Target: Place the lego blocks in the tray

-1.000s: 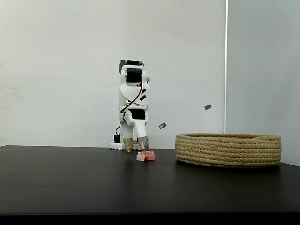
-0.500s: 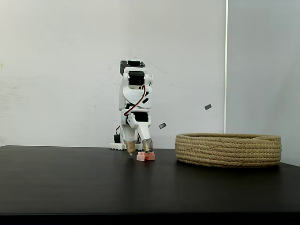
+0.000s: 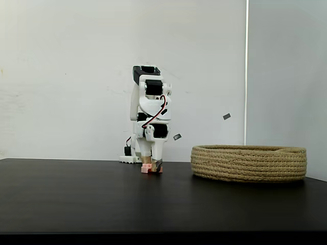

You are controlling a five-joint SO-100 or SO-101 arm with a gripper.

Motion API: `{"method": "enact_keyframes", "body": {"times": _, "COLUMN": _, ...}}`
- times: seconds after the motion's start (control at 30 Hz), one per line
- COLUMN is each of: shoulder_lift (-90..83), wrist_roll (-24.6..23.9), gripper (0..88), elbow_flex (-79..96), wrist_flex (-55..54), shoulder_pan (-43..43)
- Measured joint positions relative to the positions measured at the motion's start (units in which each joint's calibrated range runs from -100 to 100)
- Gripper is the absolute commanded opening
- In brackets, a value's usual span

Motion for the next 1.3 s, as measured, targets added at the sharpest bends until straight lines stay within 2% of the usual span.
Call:
{"method": "enact_keyframes", "body": {"times": 0.13, "shoulder_lift": 0.17, "wrist_roll": -4.3, "gripper": 0.1, "elbow_flex": -3.54, "wrist_flex": 3.25, "shoulder_pan": 0.0}}
{"method": "enact_keyframes", "body": {"times": 0.43, "shoulder_lift": -0.34, "wrist_roll": -19.34, "gripper": 0.2, "elbow_flex": -26.51, "wrist_flex": 25.58, "shoulder_pan": -5.21}}
{"method": "enact_keyframes", "body": {"times": 0.57, "shoulder_lift": -4.66, "wrist_roll": -26.72, "gripper": 0.2, "elbow_flex": -27.84, "wrist_flex": 25.58, "shoulder_pan": -10.59}}
{"method": "enact_keyframes", "body": {"times": 0.67, "shoulder_lift": -8.65, "wrist_roll": -31.79, "gripper": 0.4, "elbow_flex": -26.96, "wrist_flex": 21.03, "shoulder_pan": -15.31}}
{"method": "enact_keyframes", "body": {"times": 0.77, "shoulder_lift": -11.54, "wrist_roll": -35.51, "gripper": 5.7, "elbow_flex": -24.04, "wrist_flex": 15.1, "shoulder_pan": -20.6}}
{"method": "enact_keyframes", "body": {"times": 0.87, "shoulder_lift": -11.87, "wrist_roll": -37.85, "gripper": 17.6, "elbow_flex": -22.27, "wrist_flex": 8.36, "shoulder_pan": -24.43}}
{"method": "enact_keyframes", "body": {"times": 0.97, "shoulder_lift": -11.87, "wrist_roll": -37.22, "gripper": 30.8, "elbow_flex": -19.89, "wrist_flex": 2.44, "shoulder_pan": -25.73}}
{"method": "enact_keyframes", "body": {"times": 1.13, "shoulder_lift": -11.87, "wrist_roll": -36.58, "gripper": 43.0, "elbow_flex": -17.15, "wrist_flex": -0.73, "shoulder_pan": -25.08}}
{"method": "enact_keyframes", "body": {"times": 1.23, "shoulder_lift": -11.87, "wrist_roll": -36.58, "gripper": 40.8, "elbow_flex": -16.7, "wrist_flex": -0.49, "shoulder_pan": -23.86}}
{"method": "enact_keyframes", "body": {"times": 1.3, "shoulder_lift": -11.87, "wrist_roll": -36.48, "gripper": 29.5, "elbow_flex": -16.7, "wrist_flex": 1.3, "shoulder_pan": -22.96}}
